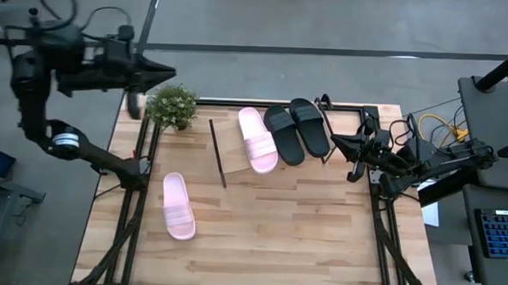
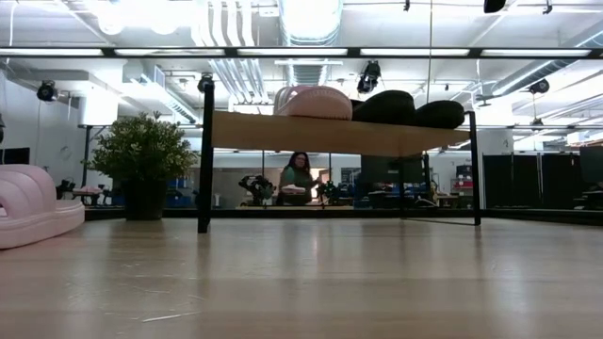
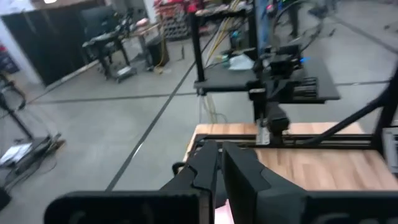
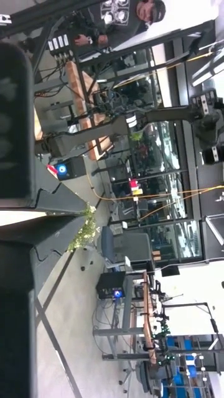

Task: Pick and place slides into the shelf
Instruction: Put the pink slipper on the shelf

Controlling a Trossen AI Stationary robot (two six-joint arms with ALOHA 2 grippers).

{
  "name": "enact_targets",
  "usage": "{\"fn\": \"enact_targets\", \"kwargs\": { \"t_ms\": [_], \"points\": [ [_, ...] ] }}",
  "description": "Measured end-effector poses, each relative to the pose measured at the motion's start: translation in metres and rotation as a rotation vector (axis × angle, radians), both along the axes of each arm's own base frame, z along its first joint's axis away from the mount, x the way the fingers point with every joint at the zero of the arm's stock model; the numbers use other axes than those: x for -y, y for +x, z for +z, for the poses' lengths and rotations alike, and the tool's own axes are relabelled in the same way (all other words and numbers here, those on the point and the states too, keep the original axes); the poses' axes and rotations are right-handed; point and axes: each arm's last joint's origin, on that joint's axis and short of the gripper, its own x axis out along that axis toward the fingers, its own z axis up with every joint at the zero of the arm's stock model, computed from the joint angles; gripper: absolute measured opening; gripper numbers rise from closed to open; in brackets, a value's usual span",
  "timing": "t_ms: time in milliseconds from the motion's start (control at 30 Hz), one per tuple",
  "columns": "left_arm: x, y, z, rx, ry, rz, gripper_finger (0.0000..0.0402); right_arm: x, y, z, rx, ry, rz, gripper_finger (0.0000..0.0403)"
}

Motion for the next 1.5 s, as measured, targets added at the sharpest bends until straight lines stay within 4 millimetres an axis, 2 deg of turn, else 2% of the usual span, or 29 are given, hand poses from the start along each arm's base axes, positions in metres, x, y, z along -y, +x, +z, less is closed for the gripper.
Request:
{"fn": "enact_targets", "kwargs": {
  "t_ms": [167,367,533,633,833,900,1033,1233,1500],
  "points": [
    [0.006,-0.015,-0.006,0.027,0.009,-0.049,0.0011,0.0,0.0,0.0,0.004,0.005,0.001,0.0009],
    [0.009,-0.025,-0.033,0.053,0.006,-0.058,0.0011,0.0,0.0,0.0,0.015,0.031,0.005,0.0008],
    [0.012,-0.036,-0.079,0.091,-0.037,-0.054,0.0011,0.0,0.0,0.0,0.017,0.035,0.014,0.0008],
    [0.013,-0.039,-0.115,0.126,-0.078,-0.049,0.0011,0.0,0.0,0.0,0.017,0.035,0.014,0.0009],
    [0.014,-0.044,-0.183,0.22,-0.317,-0.03,0.0011,0.0,0.0,0.0,0.023,0.051,0.017,0.0009],
    [0.013,-0.04,-0.204,0.214,-0.393,-0.019,0.0011,0.0,0.0,0.0,0.026,0.061,0.019,0.0009],
    [0.012,-0.036,-0.23,0.165,-0.454,-0.001,0.0011,0.0,0.0,0.0,0.034,0.083,0.023,0.0009],
    [0.01,-0.03,-0.252,0.048,-0.45,0.017,0.0011,0.0,0.0,0.0,0.034,0.084,0.023,0.0009],
    [0.01,-0.028,-0.246,0.03,-0.354,0.0,0.0011,0.0,0.0,0.0,0.034,0.084,0.023,0.0009]
  ]
}}
